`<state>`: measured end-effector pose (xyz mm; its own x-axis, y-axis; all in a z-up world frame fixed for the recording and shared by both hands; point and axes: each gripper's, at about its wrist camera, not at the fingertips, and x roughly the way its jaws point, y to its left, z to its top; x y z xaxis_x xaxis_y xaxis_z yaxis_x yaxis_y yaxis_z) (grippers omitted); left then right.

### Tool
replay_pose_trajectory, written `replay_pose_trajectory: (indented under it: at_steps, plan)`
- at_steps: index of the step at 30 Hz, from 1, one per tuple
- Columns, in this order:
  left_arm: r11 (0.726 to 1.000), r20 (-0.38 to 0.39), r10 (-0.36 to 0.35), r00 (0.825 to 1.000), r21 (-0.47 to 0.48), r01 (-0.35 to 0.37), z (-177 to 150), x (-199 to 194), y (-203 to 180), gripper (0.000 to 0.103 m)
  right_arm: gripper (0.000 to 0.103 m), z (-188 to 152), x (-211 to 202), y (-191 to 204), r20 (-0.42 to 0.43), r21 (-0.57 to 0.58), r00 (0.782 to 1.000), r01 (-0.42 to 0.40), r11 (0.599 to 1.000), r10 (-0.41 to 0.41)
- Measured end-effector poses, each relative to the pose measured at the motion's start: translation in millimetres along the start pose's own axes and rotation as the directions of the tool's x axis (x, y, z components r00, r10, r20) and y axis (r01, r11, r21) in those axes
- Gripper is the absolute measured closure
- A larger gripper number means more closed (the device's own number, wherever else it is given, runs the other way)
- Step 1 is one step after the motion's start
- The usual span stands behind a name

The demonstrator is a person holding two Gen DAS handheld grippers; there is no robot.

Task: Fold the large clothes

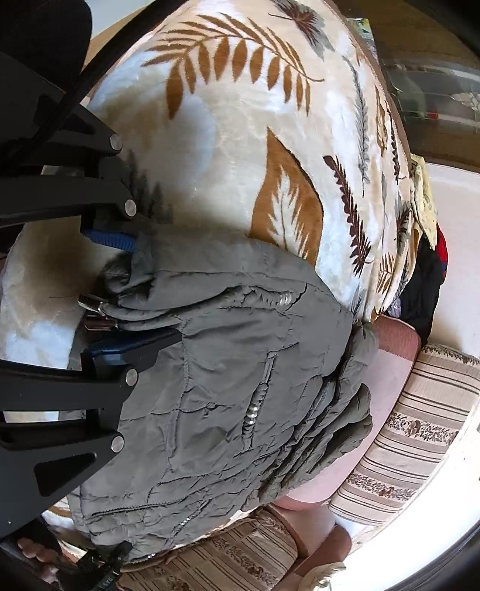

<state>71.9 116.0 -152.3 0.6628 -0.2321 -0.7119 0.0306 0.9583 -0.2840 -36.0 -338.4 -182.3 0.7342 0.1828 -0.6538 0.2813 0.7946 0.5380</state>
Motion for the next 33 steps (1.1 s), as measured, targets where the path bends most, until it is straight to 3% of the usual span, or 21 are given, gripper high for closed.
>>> replay_pose_trajectory:
  at_steps: [1, 4, 8, 17, 23, 33]
  plan:
    - [1.000, 0.003, -0.002, 1.000, 0.008, 0.001, 1, 1, -2, 0.071, 0.054, 0, 0, 1, 0.002, -0.002, 1.000, 0.003, 1.000, -0.003]
    - [0.998, 0.029, 0.014, 0.999, 0.060, -0.016, 1, -1, -10, 0.081, 0.067, -2, 0, 7, 0.017, -0.034, 1.000, 0.027, 0.999, -0.026]
    - [0.989, 0.066, 0.058, 0.996, 0.134, -0.066, 1, -3, -23, 0.085, 0.078, -4, -6, 23, 0.062, -0.124, 0.996, 0.070, 0.990, -0.063]
    - [0.956, 0.178, 0.113, 0.978, 0.248, -0.156, 10, -25, -49, 0.086, 0.085, 3, -29, 38, 0.133, -0.182, 0.990, 0.064, 0.981, -0.040]
    - [0.949, 0.227, 0.093, 0.970, 0.274, -0.155, 17, -40, -60, 0.086, 0.088, 7, -46, 54, 0.175, -0.225, 0.985, 0.047, 0.973, -0.007]
    - [0.956, 0.226, 0.079, 0.971, 0.260, -0.139, 19, -45, -59, 0.086, 0.088, 5, -53, 52, 0.176, -0.229, 0.984, 0.045, 0.972, -0.004]
